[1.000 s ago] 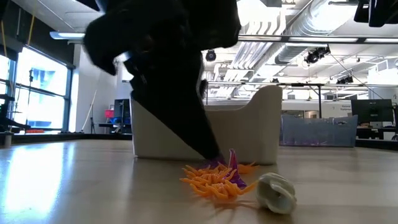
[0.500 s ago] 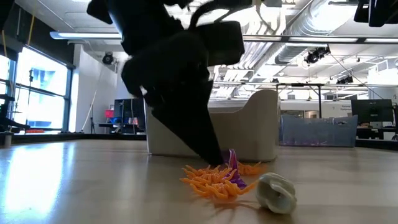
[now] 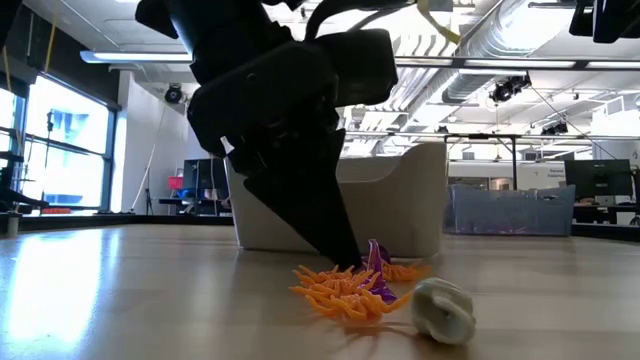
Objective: Sort Halloween decoration
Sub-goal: Put the violet witch hat toy into the black bin
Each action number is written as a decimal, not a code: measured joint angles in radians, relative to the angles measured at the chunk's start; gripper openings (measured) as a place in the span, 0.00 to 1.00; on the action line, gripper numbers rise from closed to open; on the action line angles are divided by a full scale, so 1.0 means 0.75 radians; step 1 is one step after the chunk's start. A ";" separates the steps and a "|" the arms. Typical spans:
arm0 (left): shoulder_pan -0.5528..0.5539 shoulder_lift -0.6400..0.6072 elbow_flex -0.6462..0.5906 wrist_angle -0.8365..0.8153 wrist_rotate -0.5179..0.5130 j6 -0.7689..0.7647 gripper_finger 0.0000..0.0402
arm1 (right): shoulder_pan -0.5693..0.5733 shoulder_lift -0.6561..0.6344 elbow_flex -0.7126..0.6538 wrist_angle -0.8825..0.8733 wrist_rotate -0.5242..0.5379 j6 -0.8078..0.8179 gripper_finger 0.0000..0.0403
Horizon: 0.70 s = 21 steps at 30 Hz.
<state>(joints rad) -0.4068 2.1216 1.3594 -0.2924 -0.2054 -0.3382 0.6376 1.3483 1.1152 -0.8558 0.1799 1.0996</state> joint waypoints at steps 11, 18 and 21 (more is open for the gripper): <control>0.000 0.009 0.067 -0.105 0.023 -0.002 0.06 | 0.000 0.000 0.000 0.000 0.000 0.003 0.23; -0.001 0.009 0.068 -0.110 0.016 -0.006 0.01 | 0.000 0.000 0.000 0.001 0.000 0.003 0.23; -0.001 -0.004 0.067 -0.140 0.004 -0.015 0.00 | 0.000 0.000 0.000 0.000 0.000 0.002 0.23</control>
<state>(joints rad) -0.4076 2.1189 1.4098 -0.3973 -0.2022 -0.3492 0.6376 1.3483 1.1152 -0.8556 0.1799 1.1007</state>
